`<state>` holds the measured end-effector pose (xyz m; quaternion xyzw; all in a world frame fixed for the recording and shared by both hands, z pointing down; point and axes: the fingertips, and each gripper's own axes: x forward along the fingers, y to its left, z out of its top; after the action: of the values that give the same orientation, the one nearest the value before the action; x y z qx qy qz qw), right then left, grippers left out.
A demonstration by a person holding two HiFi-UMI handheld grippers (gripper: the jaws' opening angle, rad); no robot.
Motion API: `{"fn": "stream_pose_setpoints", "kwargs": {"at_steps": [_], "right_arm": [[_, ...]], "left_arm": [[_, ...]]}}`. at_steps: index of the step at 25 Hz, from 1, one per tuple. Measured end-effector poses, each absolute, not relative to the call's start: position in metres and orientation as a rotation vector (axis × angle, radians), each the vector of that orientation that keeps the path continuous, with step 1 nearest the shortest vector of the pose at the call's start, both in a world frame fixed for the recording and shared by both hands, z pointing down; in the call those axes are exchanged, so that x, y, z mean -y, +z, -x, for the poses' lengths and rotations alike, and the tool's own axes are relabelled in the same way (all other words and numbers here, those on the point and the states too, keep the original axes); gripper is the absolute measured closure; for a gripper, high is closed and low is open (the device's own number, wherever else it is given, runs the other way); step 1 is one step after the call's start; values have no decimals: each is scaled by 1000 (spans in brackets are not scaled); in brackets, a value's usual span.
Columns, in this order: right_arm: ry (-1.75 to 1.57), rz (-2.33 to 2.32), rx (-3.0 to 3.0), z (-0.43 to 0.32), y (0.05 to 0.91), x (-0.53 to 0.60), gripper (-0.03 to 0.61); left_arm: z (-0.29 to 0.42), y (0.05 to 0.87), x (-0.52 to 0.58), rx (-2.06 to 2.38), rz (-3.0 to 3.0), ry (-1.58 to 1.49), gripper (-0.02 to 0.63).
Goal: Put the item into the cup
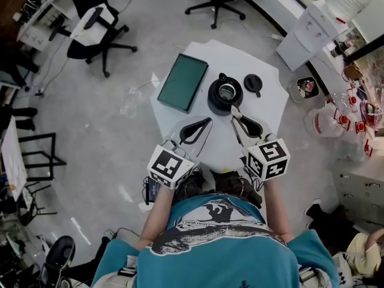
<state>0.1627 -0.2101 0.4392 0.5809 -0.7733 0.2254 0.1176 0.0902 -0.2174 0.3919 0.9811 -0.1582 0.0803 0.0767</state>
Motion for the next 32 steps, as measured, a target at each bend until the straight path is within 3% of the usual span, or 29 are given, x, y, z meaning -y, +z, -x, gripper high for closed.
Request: {"fn": "stream_pose_setpoints", "kwargs": {"at_steps": [12,32], "right_arm": [[579,-1535,2280,-204,450,252,517],[391,-1127,2166,-199,495,308,517]], "left_arm": [[-114,396,228,603,-2912,257,614],[-113,405,232,818,-2856,281,614]]}}
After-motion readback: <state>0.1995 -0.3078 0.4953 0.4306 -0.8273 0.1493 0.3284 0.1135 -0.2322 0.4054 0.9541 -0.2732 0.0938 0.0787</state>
